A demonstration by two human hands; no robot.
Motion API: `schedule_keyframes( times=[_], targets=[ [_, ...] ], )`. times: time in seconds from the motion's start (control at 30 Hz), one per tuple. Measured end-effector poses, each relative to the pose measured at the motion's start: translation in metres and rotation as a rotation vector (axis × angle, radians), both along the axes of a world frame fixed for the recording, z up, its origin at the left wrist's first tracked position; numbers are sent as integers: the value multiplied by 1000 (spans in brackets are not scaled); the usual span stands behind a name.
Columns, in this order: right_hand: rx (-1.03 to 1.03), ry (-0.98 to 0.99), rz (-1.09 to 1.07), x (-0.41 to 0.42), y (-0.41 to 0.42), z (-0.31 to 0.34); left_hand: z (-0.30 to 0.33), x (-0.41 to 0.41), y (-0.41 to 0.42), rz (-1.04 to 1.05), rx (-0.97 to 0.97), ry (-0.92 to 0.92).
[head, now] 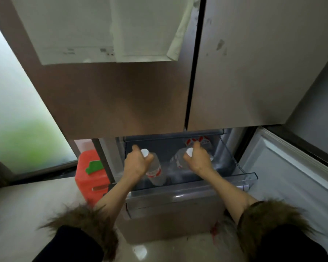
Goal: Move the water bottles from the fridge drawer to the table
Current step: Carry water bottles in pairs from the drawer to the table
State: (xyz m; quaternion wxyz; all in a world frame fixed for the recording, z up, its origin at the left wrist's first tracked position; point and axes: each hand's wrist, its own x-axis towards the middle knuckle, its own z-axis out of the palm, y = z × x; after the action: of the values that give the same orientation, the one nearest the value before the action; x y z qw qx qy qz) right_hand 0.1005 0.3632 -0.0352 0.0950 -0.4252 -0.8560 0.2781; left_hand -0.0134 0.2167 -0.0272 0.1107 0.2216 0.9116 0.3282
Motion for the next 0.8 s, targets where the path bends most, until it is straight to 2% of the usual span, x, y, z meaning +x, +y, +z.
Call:
schedule_keyframes(
  times=[0.13,0.33,0.47,0.63,0.73,0.8],
  targets=[
    [148,-66,105,-2,-16,12,4,1,-11,-44,-20,56],
    [116,-24,121,-11,-21,11,2,-2,-12,-74,41,66],
    [-61,93,121,-15,-14,6,-4,-5,-7,-107,153,-17],
    [-182,181,207,-15,-1,-6,-26,-2,-4,-188,225,6],
    [-377,252,268,-12,2,-13,-34,-2,-5,-313,297,-94],
    [-439,241,328,-9,3,-21,-37,-5,-7,-365,327,-158]
  ],
)
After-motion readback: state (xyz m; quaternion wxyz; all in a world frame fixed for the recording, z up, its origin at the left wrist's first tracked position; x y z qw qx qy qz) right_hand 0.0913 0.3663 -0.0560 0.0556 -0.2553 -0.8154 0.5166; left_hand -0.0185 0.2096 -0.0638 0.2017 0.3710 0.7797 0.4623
